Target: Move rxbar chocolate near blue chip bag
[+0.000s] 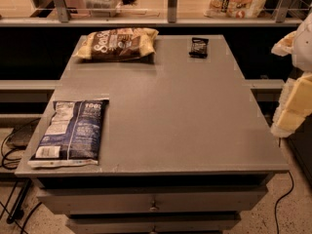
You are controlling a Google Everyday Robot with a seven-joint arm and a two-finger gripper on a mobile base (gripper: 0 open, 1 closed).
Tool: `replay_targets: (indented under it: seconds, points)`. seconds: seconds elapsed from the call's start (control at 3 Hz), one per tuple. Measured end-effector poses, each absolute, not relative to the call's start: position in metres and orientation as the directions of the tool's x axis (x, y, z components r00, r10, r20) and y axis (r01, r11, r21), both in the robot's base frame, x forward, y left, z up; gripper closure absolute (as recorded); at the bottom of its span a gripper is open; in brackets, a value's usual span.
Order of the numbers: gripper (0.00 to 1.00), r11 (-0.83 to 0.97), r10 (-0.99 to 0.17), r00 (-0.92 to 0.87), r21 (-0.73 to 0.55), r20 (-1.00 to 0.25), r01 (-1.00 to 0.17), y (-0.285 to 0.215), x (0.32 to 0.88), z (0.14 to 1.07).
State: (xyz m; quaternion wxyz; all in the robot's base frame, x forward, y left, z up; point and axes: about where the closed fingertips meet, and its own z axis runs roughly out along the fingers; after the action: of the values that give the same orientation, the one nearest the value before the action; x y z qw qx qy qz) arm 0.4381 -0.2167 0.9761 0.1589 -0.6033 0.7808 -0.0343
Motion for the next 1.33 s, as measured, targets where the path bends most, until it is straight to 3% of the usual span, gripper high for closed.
replay_targets:
  seconds: [0.33, 0.67, 1.33]
  points:
    - [0.0, 0.263, -0.956, -0.214, -0.265, -0.199, -0.928, -0.217, 0.441, 0.978]
    - [0.0, 0.283, -0.941, -0.201, -0.306, -0.273, -0.909, -0.219, 0.46, 0.982]
    - [0.0, 0.35, -0.871, -0.161, -0.357, -0.464, -0.866, -0.206, 0.557, 0.978]
